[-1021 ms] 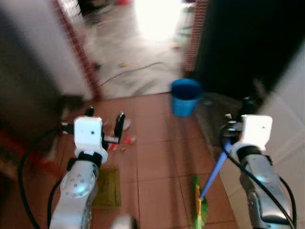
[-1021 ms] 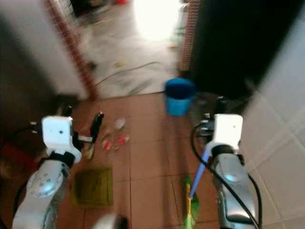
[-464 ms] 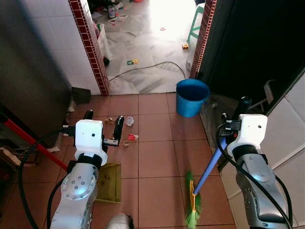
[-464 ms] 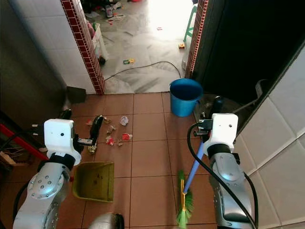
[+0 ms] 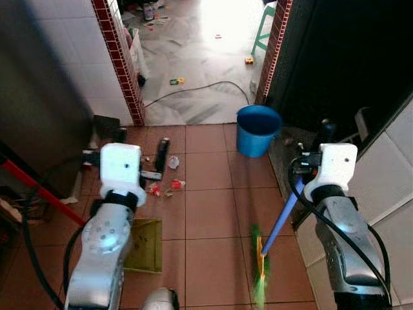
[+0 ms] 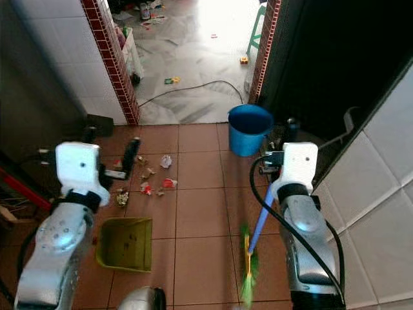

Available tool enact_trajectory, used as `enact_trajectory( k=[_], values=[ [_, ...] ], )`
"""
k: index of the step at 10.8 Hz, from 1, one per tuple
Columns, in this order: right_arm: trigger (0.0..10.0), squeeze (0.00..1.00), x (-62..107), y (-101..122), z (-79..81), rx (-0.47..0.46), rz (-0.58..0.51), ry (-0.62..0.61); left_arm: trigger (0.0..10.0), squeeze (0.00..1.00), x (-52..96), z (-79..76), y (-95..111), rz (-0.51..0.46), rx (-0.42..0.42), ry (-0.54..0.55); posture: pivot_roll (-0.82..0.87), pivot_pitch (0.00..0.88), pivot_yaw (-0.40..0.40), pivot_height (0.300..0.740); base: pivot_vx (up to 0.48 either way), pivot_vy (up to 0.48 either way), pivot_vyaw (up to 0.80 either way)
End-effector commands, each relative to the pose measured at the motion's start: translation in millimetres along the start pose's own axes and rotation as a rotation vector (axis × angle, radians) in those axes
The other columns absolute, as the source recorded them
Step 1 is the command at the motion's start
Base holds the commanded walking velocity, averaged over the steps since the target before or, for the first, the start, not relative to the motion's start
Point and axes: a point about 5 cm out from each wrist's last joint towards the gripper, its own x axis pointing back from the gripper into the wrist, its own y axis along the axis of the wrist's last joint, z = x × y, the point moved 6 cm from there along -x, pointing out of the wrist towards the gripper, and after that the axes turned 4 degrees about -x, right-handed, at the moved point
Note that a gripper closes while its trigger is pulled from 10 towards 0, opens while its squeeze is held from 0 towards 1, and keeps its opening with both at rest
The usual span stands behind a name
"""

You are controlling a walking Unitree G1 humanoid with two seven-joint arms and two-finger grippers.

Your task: Sweep floor

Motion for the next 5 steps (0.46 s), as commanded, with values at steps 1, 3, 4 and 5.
enact_trajectory(
  k=[1, 3, 4, 5],
  values=[
    [10.0, 0.0, -0.7, 5, 2.4, 0.001, -0.029, 0.005, 10.0, 0.0, -1.0, 0.1, -3, 0.016, -0.015, -0.002, 0.05, 0.058, -0.002, 0.74, 0.0, 0.0, 0.0],
    [10.0, 0.0, 1.5, 5, 6.6, 0.007, -0.02, 0.033, 10.0, 0.0, 3.5, 2.0, -5, 0.034, -0.01, 0.019, 0.04, 0.076, -0.013, 0.74, 0.0, 0.0, 0.0],
    [10.0, 0.0, 7.6, -1, 7.5, -0.014, -0.005, 0.047, 10.0, 0.0, 12.5, -5.7, -18, 0.082, 0.015, -0.002, 0.03, 0.073, -0.009, 0.74, 0.0, 0.0, 0.79],
    [10.0, 0.0, 11.4, -8, 9.9, -0.002, 0.009, 0.049, 10.0, 0.0, 16.5, -21.4, -23, 0.093, 0.01, -0.069, 0.02, 0.055, 0.006, 0.74, 0.0, 0.0, 0.79]
  ],
)
